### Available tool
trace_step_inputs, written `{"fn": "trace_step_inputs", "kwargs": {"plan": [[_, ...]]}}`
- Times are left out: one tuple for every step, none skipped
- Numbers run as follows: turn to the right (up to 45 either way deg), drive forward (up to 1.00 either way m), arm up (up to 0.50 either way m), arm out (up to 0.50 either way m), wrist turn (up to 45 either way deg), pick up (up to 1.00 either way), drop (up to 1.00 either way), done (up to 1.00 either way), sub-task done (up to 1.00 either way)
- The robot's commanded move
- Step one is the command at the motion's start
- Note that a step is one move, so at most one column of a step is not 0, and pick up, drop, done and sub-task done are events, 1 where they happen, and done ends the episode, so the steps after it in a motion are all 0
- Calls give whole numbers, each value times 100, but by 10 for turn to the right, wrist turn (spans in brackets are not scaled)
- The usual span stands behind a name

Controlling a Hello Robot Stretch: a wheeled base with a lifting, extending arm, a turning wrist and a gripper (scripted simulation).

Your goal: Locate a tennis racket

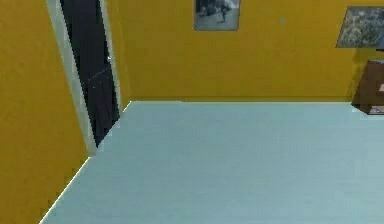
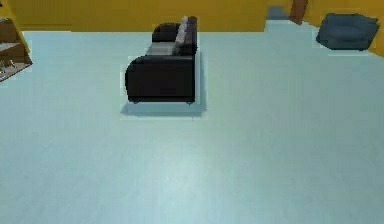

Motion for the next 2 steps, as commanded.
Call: {"fn": "trace_step_inputs", "kwargs": {"plan": [[450,0,0,0,0,0,0,0,0],[450,0,0,0,0,0,0,0,0]]}}
